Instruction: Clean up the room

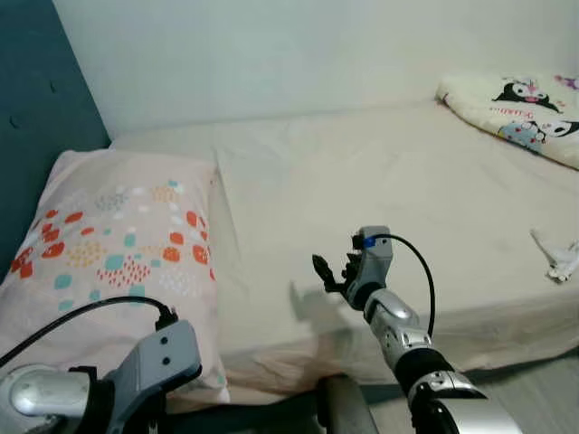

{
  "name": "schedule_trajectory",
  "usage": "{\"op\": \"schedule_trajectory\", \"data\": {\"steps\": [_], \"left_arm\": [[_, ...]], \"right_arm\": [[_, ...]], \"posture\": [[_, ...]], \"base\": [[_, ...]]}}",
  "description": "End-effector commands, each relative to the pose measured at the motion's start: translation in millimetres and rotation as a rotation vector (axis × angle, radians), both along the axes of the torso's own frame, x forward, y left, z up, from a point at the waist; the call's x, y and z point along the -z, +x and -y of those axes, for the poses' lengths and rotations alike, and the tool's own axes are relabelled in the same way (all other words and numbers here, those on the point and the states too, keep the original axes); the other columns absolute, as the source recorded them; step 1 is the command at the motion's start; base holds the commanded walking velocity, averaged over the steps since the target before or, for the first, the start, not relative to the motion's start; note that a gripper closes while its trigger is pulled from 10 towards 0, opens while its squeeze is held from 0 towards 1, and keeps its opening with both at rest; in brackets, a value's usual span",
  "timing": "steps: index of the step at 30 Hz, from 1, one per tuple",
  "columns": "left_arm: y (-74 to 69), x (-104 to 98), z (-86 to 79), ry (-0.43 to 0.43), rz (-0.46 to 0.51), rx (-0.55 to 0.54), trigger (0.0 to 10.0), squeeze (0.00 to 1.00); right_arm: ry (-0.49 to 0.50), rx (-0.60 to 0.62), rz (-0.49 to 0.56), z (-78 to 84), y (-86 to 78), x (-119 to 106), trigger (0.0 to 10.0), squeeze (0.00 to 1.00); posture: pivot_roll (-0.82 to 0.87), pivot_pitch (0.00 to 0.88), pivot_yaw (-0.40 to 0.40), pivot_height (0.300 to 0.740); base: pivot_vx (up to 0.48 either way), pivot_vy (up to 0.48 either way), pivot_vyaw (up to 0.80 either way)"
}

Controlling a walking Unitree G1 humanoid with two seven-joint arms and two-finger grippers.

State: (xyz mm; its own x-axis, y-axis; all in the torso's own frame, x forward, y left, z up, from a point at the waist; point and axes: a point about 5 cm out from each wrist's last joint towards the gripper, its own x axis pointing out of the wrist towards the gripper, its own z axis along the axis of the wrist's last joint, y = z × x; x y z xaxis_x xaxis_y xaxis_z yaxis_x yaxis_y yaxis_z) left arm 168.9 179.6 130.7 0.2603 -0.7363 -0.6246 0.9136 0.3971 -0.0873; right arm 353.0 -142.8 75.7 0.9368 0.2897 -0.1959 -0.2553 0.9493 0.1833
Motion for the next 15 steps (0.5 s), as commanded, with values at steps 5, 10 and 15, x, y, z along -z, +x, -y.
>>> {"op": "schedule_trajectory", "data": {"steps": [5,10,15], "left_arm": [[10.9,40.4,-9.4,0.102,-0.027,-0.186,10.0,0.0],[38.2,67.0,-18.4,-0.024,-0.155,-0.66,10.0,0.0],[28.1,79.1,-24.1,0.011,-0.318,-0.728,10.0,0.0]], "right_arm": [[0.02,0.011,-0.008,-1.8,-1.9,3.0,10.0,0.0],[0.031,0.036,0.002,-0.4,-0.6,0.8,10.0,0.0],[0.03,0.039,0.001,0.1,-0.6,0.8,10.0,0.0]], "posture": [[-0.1,0.0,-0.011,0.601],[-0.11,0.0,-0.004,0.606],[-0.11,0.0,0.0,0.606]], "base": [[0.0,0.0,0.0],[0.0,0.0,0.0],[0.0,0.0,0.0]]}}
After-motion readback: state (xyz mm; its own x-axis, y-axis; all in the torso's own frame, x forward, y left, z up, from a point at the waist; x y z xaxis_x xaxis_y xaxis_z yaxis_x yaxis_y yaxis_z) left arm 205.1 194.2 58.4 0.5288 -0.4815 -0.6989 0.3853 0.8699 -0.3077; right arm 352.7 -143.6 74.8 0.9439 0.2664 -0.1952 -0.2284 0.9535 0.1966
